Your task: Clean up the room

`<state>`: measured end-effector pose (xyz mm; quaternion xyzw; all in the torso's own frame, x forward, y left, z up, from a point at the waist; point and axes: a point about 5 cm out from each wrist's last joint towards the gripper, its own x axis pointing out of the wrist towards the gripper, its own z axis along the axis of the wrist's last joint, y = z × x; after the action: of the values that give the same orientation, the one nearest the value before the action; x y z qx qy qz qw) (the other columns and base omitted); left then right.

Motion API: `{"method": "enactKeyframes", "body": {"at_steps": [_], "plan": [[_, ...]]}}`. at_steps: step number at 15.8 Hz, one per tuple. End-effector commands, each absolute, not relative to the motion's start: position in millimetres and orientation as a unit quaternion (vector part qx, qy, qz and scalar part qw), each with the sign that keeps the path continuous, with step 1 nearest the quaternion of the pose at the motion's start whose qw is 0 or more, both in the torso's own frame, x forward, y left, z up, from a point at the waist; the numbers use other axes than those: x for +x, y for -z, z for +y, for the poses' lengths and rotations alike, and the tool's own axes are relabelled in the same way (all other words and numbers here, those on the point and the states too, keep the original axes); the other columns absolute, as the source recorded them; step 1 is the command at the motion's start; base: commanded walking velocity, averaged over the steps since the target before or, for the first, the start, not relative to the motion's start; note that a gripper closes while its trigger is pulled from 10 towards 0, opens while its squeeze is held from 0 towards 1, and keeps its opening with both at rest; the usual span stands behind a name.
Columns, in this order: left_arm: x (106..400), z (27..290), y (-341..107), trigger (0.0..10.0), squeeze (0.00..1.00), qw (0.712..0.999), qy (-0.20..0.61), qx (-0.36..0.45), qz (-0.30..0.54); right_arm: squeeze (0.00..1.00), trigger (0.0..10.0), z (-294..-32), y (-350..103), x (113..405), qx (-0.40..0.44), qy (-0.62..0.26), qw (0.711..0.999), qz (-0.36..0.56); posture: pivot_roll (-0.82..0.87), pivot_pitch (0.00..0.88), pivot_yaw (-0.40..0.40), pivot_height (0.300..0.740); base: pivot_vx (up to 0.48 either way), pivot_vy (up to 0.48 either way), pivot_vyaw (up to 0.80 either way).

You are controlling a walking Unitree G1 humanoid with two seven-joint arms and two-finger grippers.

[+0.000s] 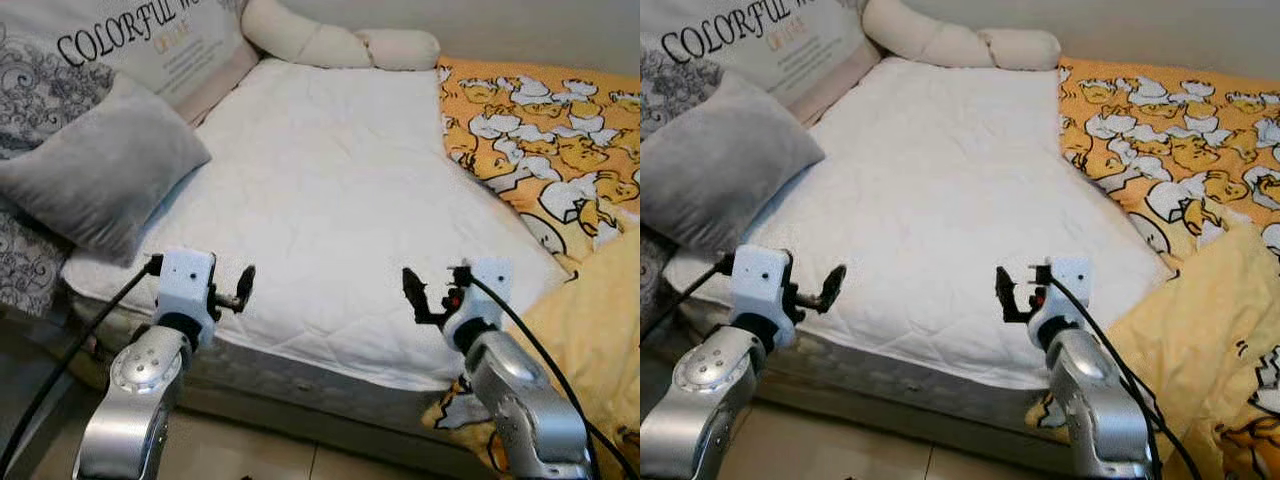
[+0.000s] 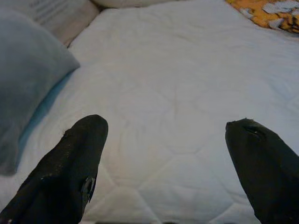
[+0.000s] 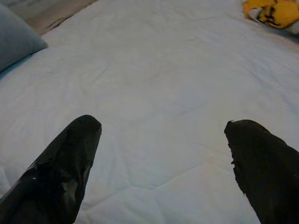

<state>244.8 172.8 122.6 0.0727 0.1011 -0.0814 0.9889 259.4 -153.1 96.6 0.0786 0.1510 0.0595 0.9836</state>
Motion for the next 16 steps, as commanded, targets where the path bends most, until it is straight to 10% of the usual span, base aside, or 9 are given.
{"method": "enactKeyframes", "body": {"at_steps": [1,4,5,6,16], "plan": [[247,170,-125,10.0,0.14,0.989,0.085,0.077,0.093,1.0,10.0,-156,-94,259,0.074,-0.05,0.983,0.162,-0.07,0.0,-0.002,0.74,0.0,0.0,-0.8],[247,168,-124,10.0,0.0,0.988,0.091,0.081,0.091,1.0,10.0,-157,-95,260,0.069,-0.048,0.983,0.161,-0.07,0.0,-0.003,0.74,0.0,0.0,-0.78],[247,168,-124,10.0,0.0,0.988,0.092,0.085,0.089,0.84,10.0,-156,-95,260,0.067,-0.051,0.983,0.161,-0.07,0.0,-0.003,0.74,0.0,0.0,-0.77],[247,169,-125,10.0,0.0,0.989,0.088,0.085,0.086,0.0,10.0,-154,-95,261,0.063,-0.056,0.983,0.161,-0.07,0.0,-0.007,0.74,0.0,0.0,-0.77],[249,171,-125,10.0,0.0,0.988,0.093,0.085,0.093,0.0,10.0,-145,-91,269,0.038,-0.08,0.978,0.191,-0.07,0.0,-0.015,0.74,0.0,-0.179,0.0]]}}
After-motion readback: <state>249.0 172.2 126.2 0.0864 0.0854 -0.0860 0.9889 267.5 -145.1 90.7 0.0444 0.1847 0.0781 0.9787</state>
